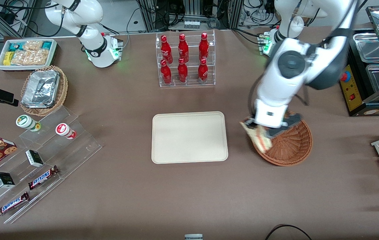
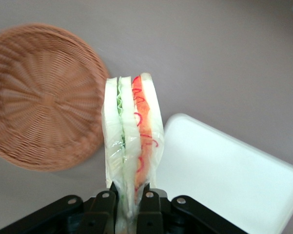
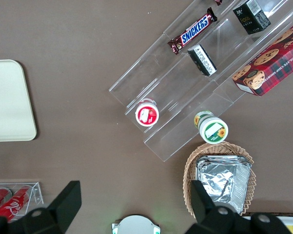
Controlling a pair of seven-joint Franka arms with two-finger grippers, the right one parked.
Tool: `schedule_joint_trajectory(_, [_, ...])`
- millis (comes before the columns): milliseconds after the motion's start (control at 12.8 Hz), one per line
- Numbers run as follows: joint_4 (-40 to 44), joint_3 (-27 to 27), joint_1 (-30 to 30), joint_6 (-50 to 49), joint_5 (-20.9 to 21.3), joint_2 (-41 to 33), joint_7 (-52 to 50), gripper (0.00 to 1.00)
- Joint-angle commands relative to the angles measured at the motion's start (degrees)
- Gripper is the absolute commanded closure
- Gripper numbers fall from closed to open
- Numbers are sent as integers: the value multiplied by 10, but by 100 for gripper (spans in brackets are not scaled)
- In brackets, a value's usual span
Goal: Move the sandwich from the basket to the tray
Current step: 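Lift the sandwich and carry it toward the white tray, then lower the sandwich onto the tray center and open the left gripper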
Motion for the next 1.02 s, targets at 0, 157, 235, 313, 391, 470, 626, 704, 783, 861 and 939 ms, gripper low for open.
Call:
schedule_joint_trajectory(0, [87,6,-63,-7,1,89,3,100])
schedule_joint_trajectory(157, [129,6,-104,21,1,144,12,100])
schedule_joint_trajectory(235, [131,6,-118,42,3,158,14,100])
schedule_joint_trajectory(313, [129,6,-131,73,6,168,14,100])
schedule_joint_trajectory(391, [129,6,-146,100,9,183,15,100])
schedule_joint_trajectory(470, [131,7,-162,109,16,197,15,100])
schedule_joint_trajectory(626, [130,7,-174,112,48,217,12,100])
schedule_joint_trajectory(704, [129,7,-186,114,67,230,9,100])
schedule_joint_trajectory(783, [128,8,-198,116,79,236,3,100])
schedule_joint_trajectory(861, [127,8,-198,124,78,240,2,100])
schedule_joint_trajectory(939, [127,8,-200,140,76,247,1,100])
